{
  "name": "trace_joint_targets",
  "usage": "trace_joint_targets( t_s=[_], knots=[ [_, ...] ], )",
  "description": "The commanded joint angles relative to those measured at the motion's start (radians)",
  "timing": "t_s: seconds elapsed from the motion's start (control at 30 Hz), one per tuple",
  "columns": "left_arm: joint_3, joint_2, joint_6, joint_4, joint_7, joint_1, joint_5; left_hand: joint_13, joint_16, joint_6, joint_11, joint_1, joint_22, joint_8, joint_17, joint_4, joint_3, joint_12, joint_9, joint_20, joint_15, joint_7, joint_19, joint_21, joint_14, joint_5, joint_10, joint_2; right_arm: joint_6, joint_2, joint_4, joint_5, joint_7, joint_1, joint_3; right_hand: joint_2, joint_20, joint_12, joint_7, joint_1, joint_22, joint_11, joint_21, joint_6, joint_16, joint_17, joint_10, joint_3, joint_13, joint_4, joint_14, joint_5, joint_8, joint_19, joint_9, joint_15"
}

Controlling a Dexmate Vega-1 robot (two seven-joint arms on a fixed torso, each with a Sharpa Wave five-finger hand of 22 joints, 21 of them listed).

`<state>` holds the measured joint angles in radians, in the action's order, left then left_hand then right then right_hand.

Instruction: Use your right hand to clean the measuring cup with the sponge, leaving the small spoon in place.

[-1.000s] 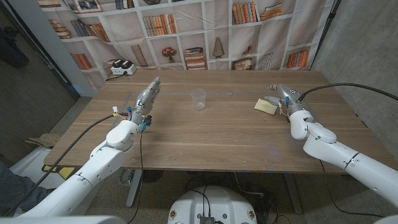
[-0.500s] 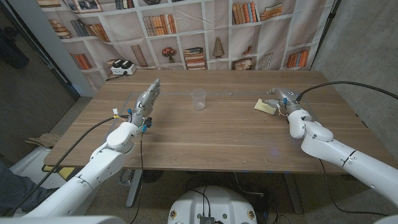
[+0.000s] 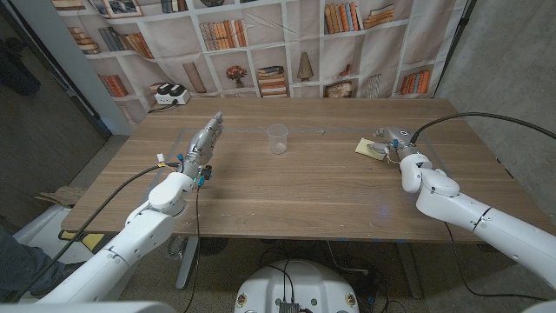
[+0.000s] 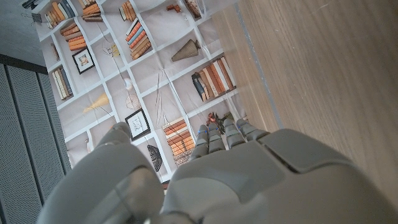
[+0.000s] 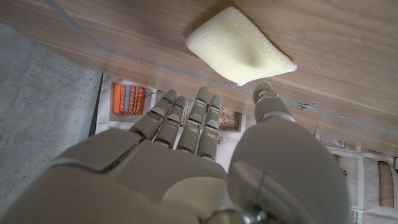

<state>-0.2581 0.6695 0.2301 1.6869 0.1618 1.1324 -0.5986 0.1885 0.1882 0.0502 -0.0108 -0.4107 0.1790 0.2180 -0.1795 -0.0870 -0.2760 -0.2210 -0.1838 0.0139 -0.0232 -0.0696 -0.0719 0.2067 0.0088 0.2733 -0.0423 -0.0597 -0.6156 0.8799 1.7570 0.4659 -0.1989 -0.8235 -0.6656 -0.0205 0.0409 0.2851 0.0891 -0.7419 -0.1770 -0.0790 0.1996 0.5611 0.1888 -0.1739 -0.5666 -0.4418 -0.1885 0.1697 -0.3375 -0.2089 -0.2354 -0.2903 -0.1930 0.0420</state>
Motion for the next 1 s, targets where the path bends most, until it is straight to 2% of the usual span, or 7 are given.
trace_joint_targets(
  t_s=[0.03,0.2,0.27,0.37,0.57,0.9,1.0],
  knots=[
    [0.000,0.000,-0.010,-0.006,-0.003,-0.002,-0.009,0.002,0.002,0.009,-0.002,-0.002,0.003,-0.003,-0.001,-0.001,0.005,0.005,-0.005,-0.006,-0.003,0.000,0.000,-0.003,-0.002,-0.004,-0.012,0.009,-0.064,-0.004,0.005,0.023,0.052,0.029,-0.043,-0.001,0.009,0.008,-0.001,-0.011,-0.003,-0.003,0.001,0.014,0.005,-0.002,-0.014,-0.011,-0.002,-0.003,-0.014,0.006,-0.006,-0.004,-0.004,0.027],
    [-0.007,-0.005,-0.007,-0.022,-0.020,-0.015,-0.015,0.002,0.002,0.012,-0.001,-0.004,0.004,-0.003,-0.001,-0.001,0.005,0.005,-0.005,-0.007,-0.004,0.001,0.000,-0.003,0.000,-0.005,-0.014,0.011,-0.072,-0.006,0.014,0.023,0.052,0.030,-0.047,-0.004,-0.003,0.011,0.006,-0.014,-0.004,-0.013,0.002,0.030,0.004,-0.001,-0.029,-0.014,-0.002,-0.005,-0.021,0.007,-0.009,-0.005,-0.004,0.026],
    [-0.009,-0.006,-0.008,-0.024,-0.020,-0.018,-0.013,0.002,0.003,0.014,-0.001,-0.004,0.004,-0.003,-0.001,-0.001,0.005,0.005,-0.005,-0.006,-0.002,0.000,0.001,-0.003,0.002,-0.005,-0.016,0.012,-0.072,-0.008,0.015,0.016,0.050,0.029,-0.043,-0.009,-0.014,0.016,0.005,-0.017,-0.004,-0.005,0.013,0.049,0.009,-0.001,-0.053,-0.017,-0.001,-0.007,-0.053,0.009,-0.010,-0.041,-0.004,0.031],
    [-0.011,-0.006,-0.010,-0.028,-0.023,-0.022,-0.016,0.002,0.003,0.016,-0.002,-0.005,0.004,-0.002,-0.001,-0.001,0.005,0.004,-0.006,-0.007,-0.001,0.000,0.001,-0.002,0.003,-0.006,-0.018,0.013,-0.079,-0.007,0.016,0.018,0.053,0.032,-0.048,-0.013,-0.028,0.018,0.003,-0.019,-0.003,-0.007,0.018,0.063,0.010,-0.001,-0.064,-0.018,-0.001,-0.008,-0.066,0.010,-0.012,-0.059,-0.004,0.022],
    [-0.013,-0.006,-0.013,-0.033,-0.026,-0.029,-0.018,0.002,0.004,0.018,-0.002,-0.005,0.004,-0.003,-0.001,-0.001,0.005,0.005,-0.006,-0.007,0.000,0.001,0.002,-0.002,0.005,-0.007,-0.020,0.015,-0.089,-0.017,0.003,0.031,0.065,0.048,-0.070,-0.015,-0.037,0.018,0.006,-0.020,-0.003,-0.015,0.016,0.066,0.008,0.000,-0.069,-0.019,-0.001,-0.009,-0.072,0.010,-0.010,-0.060,-0.004,0.015],
    [-0.012,-0.004,-0.016,-0.039,-0.029,-0.035,-0.021,0.002,0.003,0.020,0.004,-0.007,0.004,-0.004,-0.001,-0.002,0.006,0.007,-0.006,-0.012,0.000,0.003,0.000,-0.003,0.006,-0.009,-0.019,0.017,-0.109,-0.030,-0.026,0.043,0.092,0.071,-0.103,-0.015,-0.056,0.017,0.013,-0.024,-0.004,-0.021,0.014,0.070,0.005,-0.001,-0.075,-0.023,0.000,-0.010,-0.075,0.010,-0.008,-0.059,-0.005,0.024],
    [-0.013,-0.004,-0.016,-0.041,-0.030,-0.038,-0.020,0.002,0.003,0.021,0.001,-0.007,0.004,-0.004,-0.002,-0.002,0.007,0.006,-0.006,-0.013,-0.001,0.003,0.000,-0.003,0.006,-0.010,-0.021,0.018,-0.111,-0.031,-0.031,0.044,0.096,0.075,-0.108,-0.013,-0.064,0.017,0.016,-0.028,-0.004,-0.031,0.013,0.073,0.005,-0.001,-0.078,-0.027,0.000,-0.010,-0.081,0.009,-0.007,-0.060,-0.005,0.033]
  ],
)
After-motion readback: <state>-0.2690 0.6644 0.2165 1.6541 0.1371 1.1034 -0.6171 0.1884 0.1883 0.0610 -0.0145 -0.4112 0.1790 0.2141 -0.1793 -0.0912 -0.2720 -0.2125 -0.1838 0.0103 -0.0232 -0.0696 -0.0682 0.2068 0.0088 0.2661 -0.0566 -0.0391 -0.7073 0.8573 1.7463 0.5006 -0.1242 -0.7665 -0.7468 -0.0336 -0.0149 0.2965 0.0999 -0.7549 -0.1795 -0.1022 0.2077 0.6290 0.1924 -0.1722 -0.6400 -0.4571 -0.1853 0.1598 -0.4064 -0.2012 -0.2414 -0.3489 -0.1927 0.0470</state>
